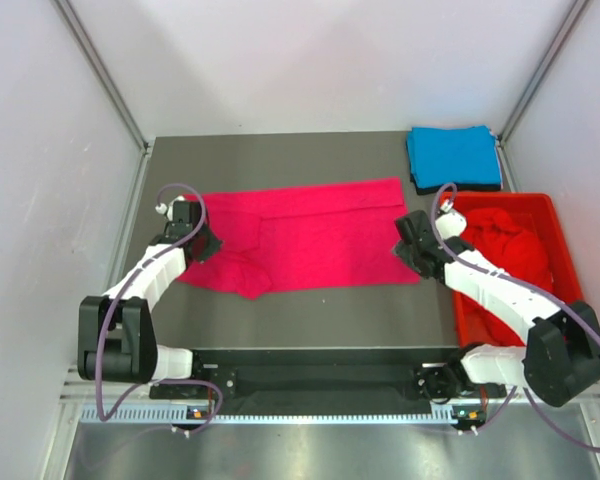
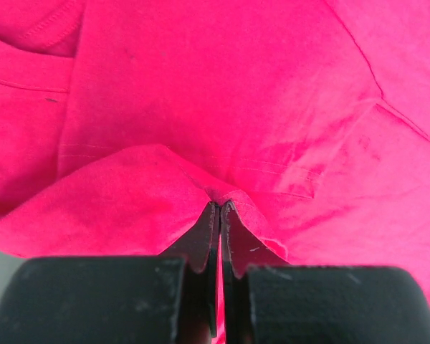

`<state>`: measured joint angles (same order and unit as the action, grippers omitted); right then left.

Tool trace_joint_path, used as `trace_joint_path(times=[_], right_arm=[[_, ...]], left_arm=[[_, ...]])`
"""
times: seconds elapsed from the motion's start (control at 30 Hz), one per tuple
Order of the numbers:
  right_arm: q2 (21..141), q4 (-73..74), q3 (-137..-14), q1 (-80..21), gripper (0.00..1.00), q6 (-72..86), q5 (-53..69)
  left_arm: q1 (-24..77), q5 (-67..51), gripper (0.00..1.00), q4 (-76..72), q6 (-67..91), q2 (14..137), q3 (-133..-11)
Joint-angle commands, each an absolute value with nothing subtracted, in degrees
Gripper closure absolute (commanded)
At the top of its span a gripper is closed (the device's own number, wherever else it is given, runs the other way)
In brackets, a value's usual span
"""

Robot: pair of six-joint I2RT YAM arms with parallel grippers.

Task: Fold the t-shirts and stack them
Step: Fold the tshirt

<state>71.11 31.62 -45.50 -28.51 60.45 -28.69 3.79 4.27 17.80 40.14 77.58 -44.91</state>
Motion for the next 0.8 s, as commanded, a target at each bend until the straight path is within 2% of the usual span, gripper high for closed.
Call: trace_joint_path(times=[0.0,0.37,0.77], right_arm=[[70.1,37.9,-44.1,-26.7,0.43,64.4,-32.1],[72.0,37.2,-40.3,-24.5,0.44,68.4,-32.7],[77.6,31.6,-38.3,-24.5,0.51,70.3,-31.4]], left_arm=[[3.9,7.6,1.0,17.8,38.3,76.2,-46.8],[3.4,8.3,1.0,18.7,36.7,75.8,-50.6],[3.4,9.8,1.0,19.2,36.1,73.7,-50.9]])
